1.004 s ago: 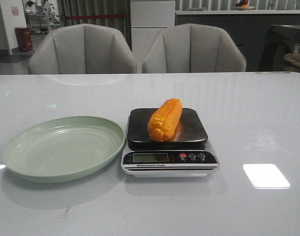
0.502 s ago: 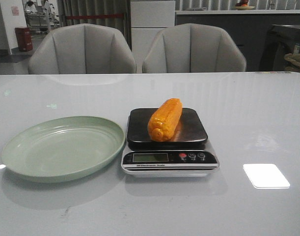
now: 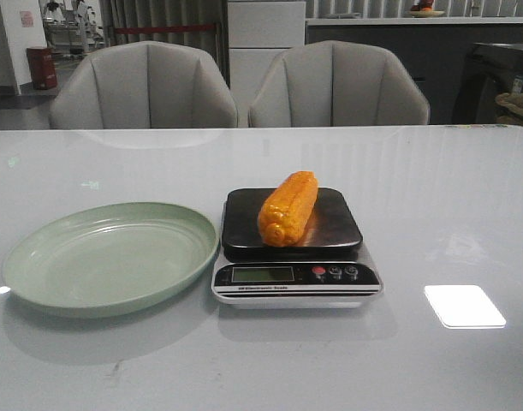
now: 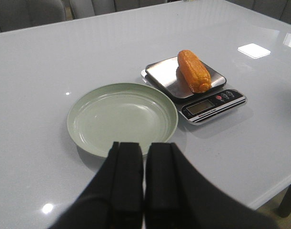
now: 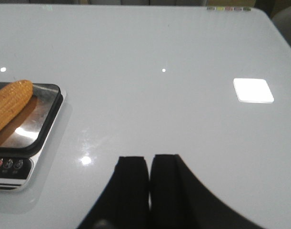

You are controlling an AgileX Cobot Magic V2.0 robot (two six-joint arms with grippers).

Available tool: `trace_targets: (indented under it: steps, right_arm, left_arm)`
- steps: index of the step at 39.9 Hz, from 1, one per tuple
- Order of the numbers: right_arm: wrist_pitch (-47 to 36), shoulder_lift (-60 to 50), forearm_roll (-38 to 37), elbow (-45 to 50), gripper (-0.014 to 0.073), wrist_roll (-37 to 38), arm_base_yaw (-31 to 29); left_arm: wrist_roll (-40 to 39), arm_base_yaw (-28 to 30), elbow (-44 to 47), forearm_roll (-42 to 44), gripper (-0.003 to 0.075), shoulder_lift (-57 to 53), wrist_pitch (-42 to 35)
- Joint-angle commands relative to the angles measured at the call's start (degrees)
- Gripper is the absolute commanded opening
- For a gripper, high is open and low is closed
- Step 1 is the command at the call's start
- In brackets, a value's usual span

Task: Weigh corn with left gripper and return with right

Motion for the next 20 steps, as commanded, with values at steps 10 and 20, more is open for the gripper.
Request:
trace_targets:
  steps: [10,20]
  right_arm:
    - [-4.67,4.66,8.21,-2.19,0.0178,-0.24,0.25]
    - [-3.94,8.54,7.57,-2.98,0.0423,-0.29,5.81]
  left_arm:
    - [-0.1,0.14,-1.4,0.27,0.0122,0.73,-4.42]
    - [-0.1,0.14,-1.4,0.27,0.0122,0.73,-4.42]
